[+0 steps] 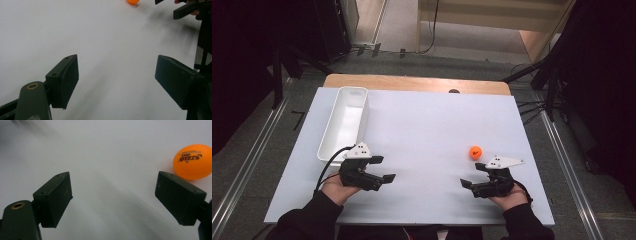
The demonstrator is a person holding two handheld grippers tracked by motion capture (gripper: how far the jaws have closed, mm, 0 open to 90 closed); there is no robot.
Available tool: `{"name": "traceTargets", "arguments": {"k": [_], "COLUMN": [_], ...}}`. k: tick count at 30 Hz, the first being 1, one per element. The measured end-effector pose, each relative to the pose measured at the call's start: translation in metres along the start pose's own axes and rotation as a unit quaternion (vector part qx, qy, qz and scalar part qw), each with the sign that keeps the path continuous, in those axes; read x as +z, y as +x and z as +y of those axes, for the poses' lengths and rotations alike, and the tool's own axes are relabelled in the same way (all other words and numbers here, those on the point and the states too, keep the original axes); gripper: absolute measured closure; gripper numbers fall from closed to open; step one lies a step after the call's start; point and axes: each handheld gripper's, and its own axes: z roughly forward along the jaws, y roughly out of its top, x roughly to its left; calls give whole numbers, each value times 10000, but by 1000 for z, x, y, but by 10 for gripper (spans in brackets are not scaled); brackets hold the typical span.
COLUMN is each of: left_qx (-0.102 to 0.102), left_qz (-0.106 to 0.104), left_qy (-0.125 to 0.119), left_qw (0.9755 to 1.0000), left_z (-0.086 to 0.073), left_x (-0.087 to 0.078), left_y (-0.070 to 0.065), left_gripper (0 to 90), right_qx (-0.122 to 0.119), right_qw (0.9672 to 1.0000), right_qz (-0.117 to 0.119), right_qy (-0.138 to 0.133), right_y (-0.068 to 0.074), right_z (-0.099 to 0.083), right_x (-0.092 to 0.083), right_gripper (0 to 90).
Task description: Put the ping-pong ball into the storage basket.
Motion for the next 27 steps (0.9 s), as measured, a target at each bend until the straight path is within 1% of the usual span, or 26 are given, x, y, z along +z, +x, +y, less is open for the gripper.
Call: {"name": "traceTargets", "arguments": {"k": [1, 4, 5, 8, 11, 13, 16, 20, 24, 27], "left_qx": [-4, -6, 1, -31, 21, 47, 71, 50, 78, 92], "left_qz": [-8, -14, -19, -43, -47, -39, -39, -81, -111, -178], "left_qy": [-8, 12, 40, 9, 46, 35, 19, -59, -83, -84], "left_qw": [10000, 10000, 10000, 10000, 10000, 10000, 10000, 9999, 9999, 9998], "left_z": [1, 4, 5, 9, 13, 16, 21, 29, 37, 42], "left_x": [1, 3, 4, 7, 8, 9, 10, 11, 14, 18], "left_y": [0, 2, 2, 3, 5, 5, 5, 7, 9, 8], "left_gripper": [180, 178, 150, 149, 149, 150, 149, 150, 150, 150], "right_qx": [-37, -36, -35, -38, -80, -55, -48, -55, -22, -37], "right_qw": [10000, 10000, 10000, 10000, 9999, 9999, 9999, 9998, 9998, 9998], "right_qz": [6, 0, 16, 60, 75, 124, 129, 167, 195, 190], "right_qy": [3, -1, 2, 6, 19, -12, 7, 7, 61, 82], "right_y": [0, 1, 1, 2, 1, 0, -1, -1, 0, 0], "right_z": [0, 0, -1, -1, -1, 0, 0, 0, 1, 1], "right_x": [0, 0, 0, 0, 1, 2, 1, 1, 2, 1], "right_gripper": [127, 127, 127, 127, 127, 127, 128, 127, 127, 127]}}
